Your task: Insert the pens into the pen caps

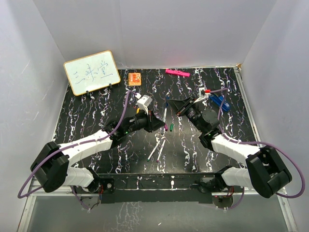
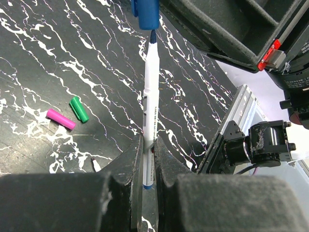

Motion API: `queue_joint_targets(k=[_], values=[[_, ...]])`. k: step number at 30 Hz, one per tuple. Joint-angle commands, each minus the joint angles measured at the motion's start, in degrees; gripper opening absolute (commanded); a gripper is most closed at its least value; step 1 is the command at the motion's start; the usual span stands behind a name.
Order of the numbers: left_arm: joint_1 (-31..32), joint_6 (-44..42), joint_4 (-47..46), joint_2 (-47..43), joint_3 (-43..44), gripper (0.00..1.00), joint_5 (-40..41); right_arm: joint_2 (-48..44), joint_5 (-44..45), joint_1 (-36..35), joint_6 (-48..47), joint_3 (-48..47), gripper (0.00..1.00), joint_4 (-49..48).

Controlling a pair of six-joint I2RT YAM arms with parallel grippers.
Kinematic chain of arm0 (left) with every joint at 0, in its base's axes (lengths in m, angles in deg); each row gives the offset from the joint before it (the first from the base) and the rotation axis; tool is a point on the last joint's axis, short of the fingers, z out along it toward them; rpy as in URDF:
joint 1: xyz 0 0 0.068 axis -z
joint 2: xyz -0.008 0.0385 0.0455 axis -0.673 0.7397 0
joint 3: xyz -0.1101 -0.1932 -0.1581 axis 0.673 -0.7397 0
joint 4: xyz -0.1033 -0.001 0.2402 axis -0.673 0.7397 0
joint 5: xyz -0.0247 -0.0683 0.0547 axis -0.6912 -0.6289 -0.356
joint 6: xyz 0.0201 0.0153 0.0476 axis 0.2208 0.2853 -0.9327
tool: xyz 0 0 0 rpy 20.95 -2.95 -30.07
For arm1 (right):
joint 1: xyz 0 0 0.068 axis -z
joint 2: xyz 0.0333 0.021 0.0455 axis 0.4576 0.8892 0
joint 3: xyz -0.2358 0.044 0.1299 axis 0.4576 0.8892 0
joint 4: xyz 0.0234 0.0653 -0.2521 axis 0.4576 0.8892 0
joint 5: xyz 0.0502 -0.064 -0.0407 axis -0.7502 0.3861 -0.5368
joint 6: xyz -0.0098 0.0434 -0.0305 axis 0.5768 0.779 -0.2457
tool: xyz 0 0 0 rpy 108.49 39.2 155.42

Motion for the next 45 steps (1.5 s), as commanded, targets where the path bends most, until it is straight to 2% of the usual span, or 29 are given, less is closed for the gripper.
queue_joint_targets(k=[1, 30, 45], values=[[-0.2, 0.0, -2.1, 0.5, 0.1, 0.00, -0.1, -0.5, -0.1, -0.3, -0.2, -0.4, 0.00, -4.0], [-0.2, 1.1, -5.0, -2.5, -1.2, 0.00, 4.2, -2.1, -1.3, -1.4, -1.8, 1.1, 0.00, -1.2], [-0.2, 5.3, -16.4, -3.9, -2.8, 0.00, 7.2, 1.2, -3.5, -5.9, -6.4, 0.5, 0.00, 0.9]])
